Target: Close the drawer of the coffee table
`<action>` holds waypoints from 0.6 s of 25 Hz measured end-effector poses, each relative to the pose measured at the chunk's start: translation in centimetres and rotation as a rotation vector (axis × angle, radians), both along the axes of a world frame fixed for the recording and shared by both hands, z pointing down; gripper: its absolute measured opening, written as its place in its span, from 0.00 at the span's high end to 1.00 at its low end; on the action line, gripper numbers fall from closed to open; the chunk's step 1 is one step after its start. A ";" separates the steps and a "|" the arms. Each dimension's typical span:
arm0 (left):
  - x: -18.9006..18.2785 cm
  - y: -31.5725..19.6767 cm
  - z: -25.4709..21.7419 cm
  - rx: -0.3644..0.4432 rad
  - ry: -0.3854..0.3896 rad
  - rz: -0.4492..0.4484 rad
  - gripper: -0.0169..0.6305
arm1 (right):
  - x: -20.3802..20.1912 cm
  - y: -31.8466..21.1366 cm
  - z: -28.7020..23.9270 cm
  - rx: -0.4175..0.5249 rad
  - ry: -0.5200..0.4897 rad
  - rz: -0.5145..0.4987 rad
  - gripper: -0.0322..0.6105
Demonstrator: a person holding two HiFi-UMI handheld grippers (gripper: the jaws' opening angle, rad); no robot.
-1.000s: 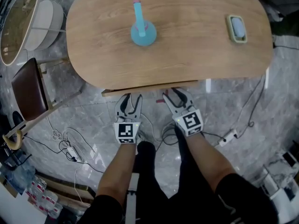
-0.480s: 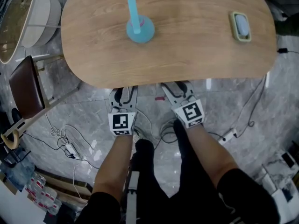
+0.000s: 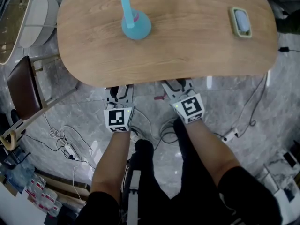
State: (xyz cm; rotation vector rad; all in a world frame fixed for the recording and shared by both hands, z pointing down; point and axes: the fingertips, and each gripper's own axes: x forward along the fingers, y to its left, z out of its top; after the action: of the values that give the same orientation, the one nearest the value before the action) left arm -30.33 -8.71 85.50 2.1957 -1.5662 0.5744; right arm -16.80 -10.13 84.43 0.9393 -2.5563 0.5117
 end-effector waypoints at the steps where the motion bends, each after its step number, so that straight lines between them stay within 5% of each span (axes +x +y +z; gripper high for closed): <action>1: 0.0 0.1 0.0 0.003 -0.003 0.004 0.73 | 0.1 0.0 -0.1 0.005 -0.006 0.003 0.72; 6: 0.7 0.1 -0.6 0.048 -0.008 0.036 0.73 | 0.6 0.5 -0.3 0.018 -0.004 0.016 0.72; 15: 1.2 3.1 0.2 -0.016 -0.026 0.051 0.73 | 0.8 4.1 -1.1 0.001 0.012 -0.009 0.72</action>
State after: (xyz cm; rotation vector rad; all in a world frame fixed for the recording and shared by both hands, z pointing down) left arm -29.12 -5.57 85.74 2.2301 -1.5171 0.6308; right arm -16.01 -6.02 83.37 0.9275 -2.5489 0.5011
